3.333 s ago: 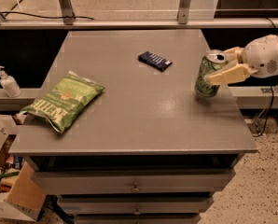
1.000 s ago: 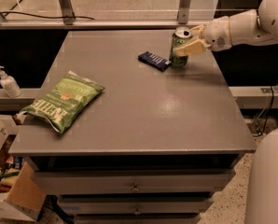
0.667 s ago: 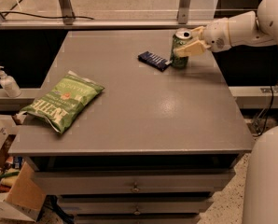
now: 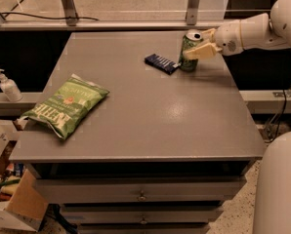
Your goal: Move green can near rxbar blueberry
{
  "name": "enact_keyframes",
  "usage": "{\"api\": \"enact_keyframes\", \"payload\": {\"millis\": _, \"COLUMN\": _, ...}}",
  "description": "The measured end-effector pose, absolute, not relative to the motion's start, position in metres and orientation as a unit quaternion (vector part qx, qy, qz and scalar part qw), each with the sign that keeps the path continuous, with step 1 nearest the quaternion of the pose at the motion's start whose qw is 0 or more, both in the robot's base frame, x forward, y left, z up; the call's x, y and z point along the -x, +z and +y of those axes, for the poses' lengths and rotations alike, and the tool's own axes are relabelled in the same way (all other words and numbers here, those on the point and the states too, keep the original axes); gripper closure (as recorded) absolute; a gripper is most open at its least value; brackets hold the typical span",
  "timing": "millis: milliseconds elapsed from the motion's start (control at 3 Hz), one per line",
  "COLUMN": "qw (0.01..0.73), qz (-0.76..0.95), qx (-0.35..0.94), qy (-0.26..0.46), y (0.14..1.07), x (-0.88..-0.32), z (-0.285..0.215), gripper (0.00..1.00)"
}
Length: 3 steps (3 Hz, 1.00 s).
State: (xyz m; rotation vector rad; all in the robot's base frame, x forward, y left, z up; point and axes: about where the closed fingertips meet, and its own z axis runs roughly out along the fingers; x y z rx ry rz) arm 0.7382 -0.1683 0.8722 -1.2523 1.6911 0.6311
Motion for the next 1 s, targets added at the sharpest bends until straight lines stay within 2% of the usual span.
{"api": "enact_keyframes", "payload": {"millis": 1000, "qw": 0.455, "qz": 0.685, "qx": 0.508, "qy": 0.256, "y": 0.874, "x": -0.7381, "z": -0.1683, "gripper": 0.13}}
